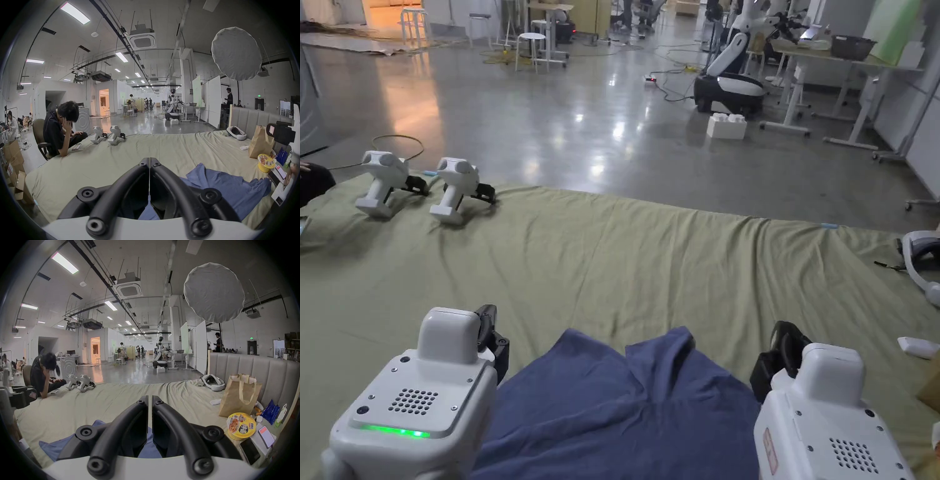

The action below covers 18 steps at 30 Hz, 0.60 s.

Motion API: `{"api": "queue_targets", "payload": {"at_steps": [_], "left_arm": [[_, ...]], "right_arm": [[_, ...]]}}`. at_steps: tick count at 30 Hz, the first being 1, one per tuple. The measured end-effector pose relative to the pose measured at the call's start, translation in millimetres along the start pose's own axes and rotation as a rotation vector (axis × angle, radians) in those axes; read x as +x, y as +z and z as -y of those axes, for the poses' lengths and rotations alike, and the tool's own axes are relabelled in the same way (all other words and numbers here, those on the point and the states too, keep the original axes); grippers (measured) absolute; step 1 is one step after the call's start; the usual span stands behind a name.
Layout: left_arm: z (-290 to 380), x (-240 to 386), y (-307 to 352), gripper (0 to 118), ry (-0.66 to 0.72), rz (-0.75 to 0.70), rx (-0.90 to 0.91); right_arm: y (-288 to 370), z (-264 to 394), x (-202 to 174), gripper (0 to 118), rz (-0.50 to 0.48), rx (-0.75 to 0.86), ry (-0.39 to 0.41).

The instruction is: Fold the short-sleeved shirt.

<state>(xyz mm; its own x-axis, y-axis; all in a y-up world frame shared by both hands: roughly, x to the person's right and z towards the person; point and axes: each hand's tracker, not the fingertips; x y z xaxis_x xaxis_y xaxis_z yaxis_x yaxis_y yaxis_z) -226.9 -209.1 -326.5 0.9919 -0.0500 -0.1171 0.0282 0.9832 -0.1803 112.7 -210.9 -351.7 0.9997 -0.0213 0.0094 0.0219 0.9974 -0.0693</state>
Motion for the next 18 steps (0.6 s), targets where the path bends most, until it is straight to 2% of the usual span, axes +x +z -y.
{"api": "queue_targets", "payload": {"at_steps": [5,9,14,15,16,18], "left_arm": [[11.2,-40.0,-1.7,3,0.006,-0.031,-0.11],[29.4,-90.4,-11.4,3,0.045,-0.052,-0.31],[67.1,-147.4,-35.1,4,0.173,-0.036,-0.621],[75.3,-154.6,-38.9,10,0.201,-0.023,-0.67],[83.2,-160.9,-42.8,31,0.233,-0.021,-0.713],[97.7,-170.4,-52.8,45,0.28,-0.019,-0.797]], "right_arm": [[-4.2,5.3,0.9,6,0.009,-0.013,0.044],[-11.9,10.3,1.2,6,0.009,-0.046,0.05],[-22.2,20.5,-2.4,6,-0.01,-0.102,0.045],[-23.9,22.5,-3.5,6,-0.013,-0.114,0.046],[-25.4,24.8,-4.5,6,-0.017,-0.124,0.045],[-28.1,28.6,-6.3,6,-0.021,-0.147,0.047]]}}
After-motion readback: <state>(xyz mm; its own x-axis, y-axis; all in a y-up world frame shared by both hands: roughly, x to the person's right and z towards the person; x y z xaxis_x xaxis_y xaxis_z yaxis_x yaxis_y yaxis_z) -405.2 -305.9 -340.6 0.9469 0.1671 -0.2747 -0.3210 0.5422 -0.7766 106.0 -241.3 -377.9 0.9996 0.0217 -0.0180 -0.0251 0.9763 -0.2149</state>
